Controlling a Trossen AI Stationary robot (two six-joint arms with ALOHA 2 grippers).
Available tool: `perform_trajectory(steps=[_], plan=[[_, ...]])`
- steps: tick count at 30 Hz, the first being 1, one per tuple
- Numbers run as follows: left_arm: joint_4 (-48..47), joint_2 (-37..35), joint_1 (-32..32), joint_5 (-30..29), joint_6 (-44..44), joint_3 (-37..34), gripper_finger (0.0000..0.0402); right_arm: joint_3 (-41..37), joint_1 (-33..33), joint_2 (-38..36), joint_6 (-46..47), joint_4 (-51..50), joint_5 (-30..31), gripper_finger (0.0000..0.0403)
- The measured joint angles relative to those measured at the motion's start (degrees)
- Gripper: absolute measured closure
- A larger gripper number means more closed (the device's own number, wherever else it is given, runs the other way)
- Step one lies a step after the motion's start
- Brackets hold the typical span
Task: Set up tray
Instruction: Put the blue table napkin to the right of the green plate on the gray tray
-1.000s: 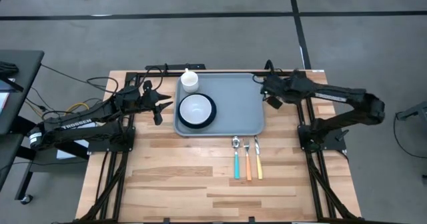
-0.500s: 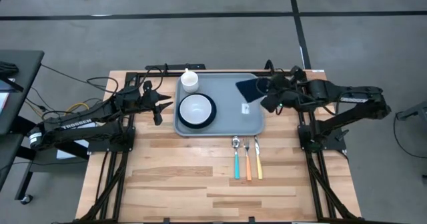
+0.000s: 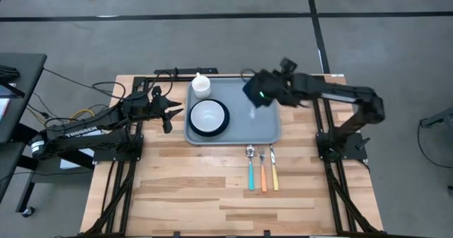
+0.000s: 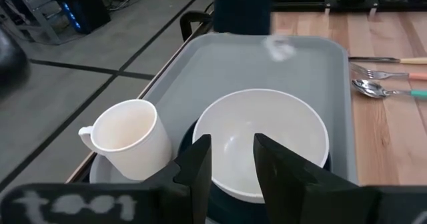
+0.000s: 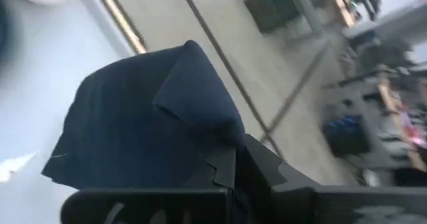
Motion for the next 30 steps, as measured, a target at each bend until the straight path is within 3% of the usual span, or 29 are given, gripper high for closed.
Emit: perform_trajectory(steps=[7,12,19,30], plan=[[-0.6,0.0,0.0,0.0,0.1,0.0,0.0299,0.8,-12.2,6.3,-21.3,20.3,5.4,0.0403],[-0.6,0.0,0.0,0.0,0.1,0.0,0.0299,0.8,-17.7,10.9,-31.7,25.4,1.2,0.0403],[-1.0,0.0,0.0,0.0,-0.2,0.0,0.0299,0.7,-23.3,19.5,-28.9,19.0,-16.1,0.0403],[-1.6,0.0,0.0,-0.1,-0.3,0.0,0.0299,0.7,-15.8,22.6,-27.9,15.9,-18.7,0.0403]])
